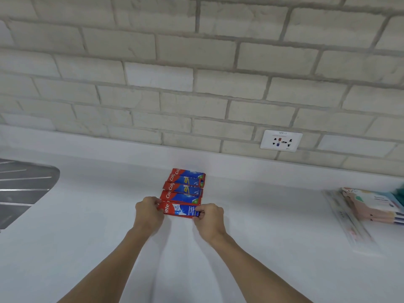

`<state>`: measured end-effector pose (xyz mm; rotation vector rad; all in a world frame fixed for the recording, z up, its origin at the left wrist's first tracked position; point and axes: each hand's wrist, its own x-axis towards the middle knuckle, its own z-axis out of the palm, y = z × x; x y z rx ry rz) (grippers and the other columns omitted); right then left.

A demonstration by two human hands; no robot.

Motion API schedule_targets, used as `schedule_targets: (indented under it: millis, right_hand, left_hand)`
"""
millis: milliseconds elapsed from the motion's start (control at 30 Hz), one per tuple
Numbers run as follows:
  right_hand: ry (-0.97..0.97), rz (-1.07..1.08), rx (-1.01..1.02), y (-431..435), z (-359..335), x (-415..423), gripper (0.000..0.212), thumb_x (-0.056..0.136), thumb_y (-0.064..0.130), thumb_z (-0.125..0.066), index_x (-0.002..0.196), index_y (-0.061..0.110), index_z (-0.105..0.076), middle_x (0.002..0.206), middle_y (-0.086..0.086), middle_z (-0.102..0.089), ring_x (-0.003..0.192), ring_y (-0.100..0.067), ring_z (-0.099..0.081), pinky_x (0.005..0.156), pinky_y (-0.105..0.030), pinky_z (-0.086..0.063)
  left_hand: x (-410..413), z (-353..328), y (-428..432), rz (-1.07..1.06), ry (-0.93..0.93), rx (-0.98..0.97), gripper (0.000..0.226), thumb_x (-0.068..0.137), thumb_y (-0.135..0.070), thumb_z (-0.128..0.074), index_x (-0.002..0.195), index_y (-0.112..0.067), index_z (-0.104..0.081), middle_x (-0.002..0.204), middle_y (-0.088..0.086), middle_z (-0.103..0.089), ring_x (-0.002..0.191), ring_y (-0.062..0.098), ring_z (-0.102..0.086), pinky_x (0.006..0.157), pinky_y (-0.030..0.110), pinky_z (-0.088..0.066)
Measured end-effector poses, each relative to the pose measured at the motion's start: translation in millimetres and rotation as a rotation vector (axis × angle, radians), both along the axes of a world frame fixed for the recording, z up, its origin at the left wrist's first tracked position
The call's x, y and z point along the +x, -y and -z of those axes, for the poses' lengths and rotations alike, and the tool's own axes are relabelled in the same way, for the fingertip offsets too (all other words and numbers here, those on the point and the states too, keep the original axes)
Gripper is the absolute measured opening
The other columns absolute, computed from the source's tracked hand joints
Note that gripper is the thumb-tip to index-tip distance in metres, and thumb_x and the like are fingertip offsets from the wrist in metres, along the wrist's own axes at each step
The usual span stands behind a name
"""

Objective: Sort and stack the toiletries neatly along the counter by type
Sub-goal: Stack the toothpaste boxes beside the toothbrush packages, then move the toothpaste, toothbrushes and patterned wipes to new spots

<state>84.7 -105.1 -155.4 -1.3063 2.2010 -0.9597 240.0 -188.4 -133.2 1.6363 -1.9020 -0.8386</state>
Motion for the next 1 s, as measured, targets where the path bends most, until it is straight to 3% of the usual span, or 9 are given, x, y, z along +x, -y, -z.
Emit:
schedule_targets:
  millis: [233,400,633,733,900,1000]
  right_hand:
    - [0.008,0.014,-0.015,-1.0,-3.6,2.3,0.036,0.086,0.017,-0.072,0.119,0.006,-0.066,0.124,-0.009,-0.062,0.112,-0.018,-0.061,0.09,-0.029,-0.055]
    - [0.007,0.023,-0.034,-5.3,-5.9,5.5,0.031,0.086,0.014,-0.071,0.115,0.005,-0.067,0.121,-0.009,-0.064,0.105,-0.015,-0.064,0.085,-0.021,-0.055]
    - [0.005,0.057,-0.076,-16.8,-12.0,5.7,0.023,0.088,0.018,-0.069,0.111,0.013,-0.067,0.12,-0.001,-0.058,0.102,-0.008,-0.057,0.064,0.002,-0.041]
    - [0.015,0.081,-0.09,-26.2,-16.9,-1.5,0.019,0.088,0.019,-0.069,0.107,0.016,-0.067,0.116,0.001,-0.059,0.1,-0.008,-0.058,0.059,0.002,-0.04]
    - [0.035,0.136,-0.122,-51.2,-28.4,-26.5,0.01,0.089,0.011,-0.066,0.096,0.016,-0.07,0.1,0.002,-0.065,0.079,-0.005,-0.057,0.058,0.001,-0.04]
    - [0.076,0.162,-0.142,-72.4,-34.5,-42.8,0.012,0.089,0.01,-0.064,0.088,0.021,-0.07,0.095,0.002,-0.068,0.078,-0.008,-0.06,0.058,-0.002,-0.042]
  left_hand:
    - [-1.8,-1.2,5.7,0.013,-0.038,0.041,0.025,0.09,-0.016,-0.064,0.112,-0.004,-0.063,0.113,0.013,-0.068,0.098,0.023,-0.066,0.081,0.031,-0.053]
    - [-3.3,-0.4,6.0,-0.005,-0.087,0.063,0.029,0.09,-0.017,-0.064,0.115,-0.004,-0.057,0.114,0.013,-0.066,0.086,0.014,-0.056,0.07,0.025,-0.049]
    - [1.9,-2.7,3.5,-0.039,-0.092,-0.011,0.041,0.09,-0.024,-0.063,0.125,-0.009,-0.049,0.125,0.015,-0.053,0.11,0.023,-0.056,0.078,0.033,-0.053]
    - [0.9,-5.5,-0.4,-0.03,-0.101,-0.058,0.038,0.091,-0.024,-0.062,0.124,-0.012,-0.05,0.125,0.013,-0.052,0.113,0.023,-0.054,0.075,0.032,-0.054]
    - [-18.0,-16.6,-17.0,0.033,-0.143,-0.131,0.029,0.09,-0.018,-0.06,0.118,-0.013,-0.054,0.115,0.007,-0.054,0.106,0.025,-0.058,0.077,0.037,-0.057]
    - [-42.7,-24.8,-37.2,0.112,-0.161,-0.17,0.025,0.088,-0.012,-0.064,0.112,-0.011,-0.058,0.111,0.003,-0.056,0.099,0.018,-0.058,0.074,0.029,-0.053]
